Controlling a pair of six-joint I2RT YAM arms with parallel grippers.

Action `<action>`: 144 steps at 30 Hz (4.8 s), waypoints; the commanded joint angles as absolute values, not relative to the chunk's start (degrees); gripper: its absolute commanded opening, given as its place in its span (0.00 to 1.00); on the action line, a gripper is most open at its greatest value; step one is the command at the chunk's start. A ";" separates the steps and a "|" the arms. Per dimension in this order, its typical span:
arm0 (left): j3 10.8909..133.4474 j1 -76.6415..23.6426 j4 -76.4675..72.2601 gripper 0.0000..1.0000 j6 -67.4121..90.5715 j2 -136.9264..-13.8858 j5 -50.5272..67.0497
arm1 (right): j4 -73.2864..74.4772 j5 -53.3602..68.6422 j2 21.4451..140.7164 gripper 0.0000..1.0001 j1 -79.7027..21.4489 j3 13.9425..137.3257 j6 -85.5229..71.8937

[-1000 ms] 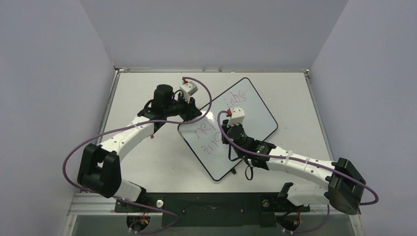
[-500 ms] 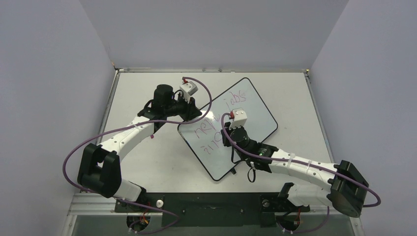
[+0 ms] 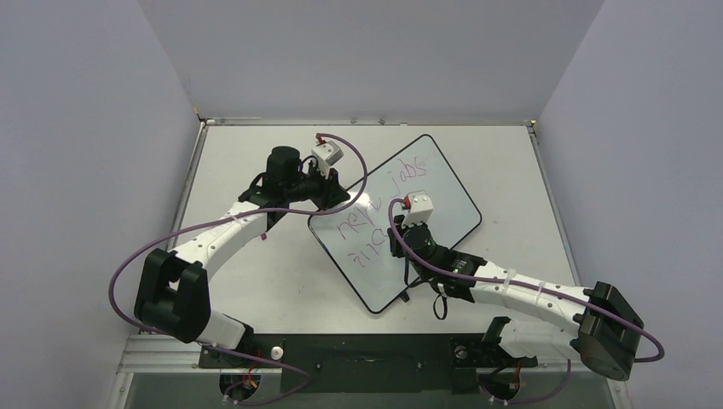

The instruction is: Write a sentence on the whiteboard

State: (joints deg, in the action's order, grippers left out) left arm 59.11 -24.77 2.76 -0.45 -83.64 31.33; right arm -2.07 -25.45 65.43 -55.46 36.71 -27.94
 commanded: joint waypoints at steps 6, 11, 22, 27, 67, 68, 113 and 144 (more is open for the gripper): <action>59.48 -24.62 -0.18 0.00 -3.57 -82.53 30.01 | -0.22 -29.27 67.22 0.00 -54.74 41.08 -27.40; 59.43 -24.62 -0.18 0.00 -3.56 -82.47 29.97 | -0.18 -29.29 68.90 0.00 -54.31 44.12 -26.10; 59.33 -24.53 -0.18 0.00 -3.70 -82.53 29.95 | -0.37 -26.55 72.51 0.00 -54.23 47.59 -25.41; 59.29 -24.57 -0.24 0.00 -3.76 -82.61 29.90 | -0.65 -26.17 72.09 0.00 -54.23 46.26 -26.01; 59.45 -24.52 -0.09 0.00 -3.68 -82.46 30.08 | 0.50 -24.71 67.13 0.00 -54.09 39.06 -29.36; 59.43 -24.52 -0.09 0.00 -3.64 -82.49 30.07 | 0.70 -24.55 66.92 0.00 -54.12 39.08 -29.42; 59.45 -24.52 -0.10 0.00 -3.74 -82.79 30.03 | -3.17 -22.36 70.54 0.00 -48.51 43.57 -25.47; 59.69 -24.59 -0.09 0.00 -3.65 -82.78 30.06 | -1.19 -22.08 67.18 0.00 -48.45 41.04 -26.79</action>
State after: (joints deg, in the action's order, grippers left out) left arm 59.07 -24.77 2.55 -0.69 -83.64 31.14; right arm -1.45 -22.96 65.78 -48.77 37.82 -27.27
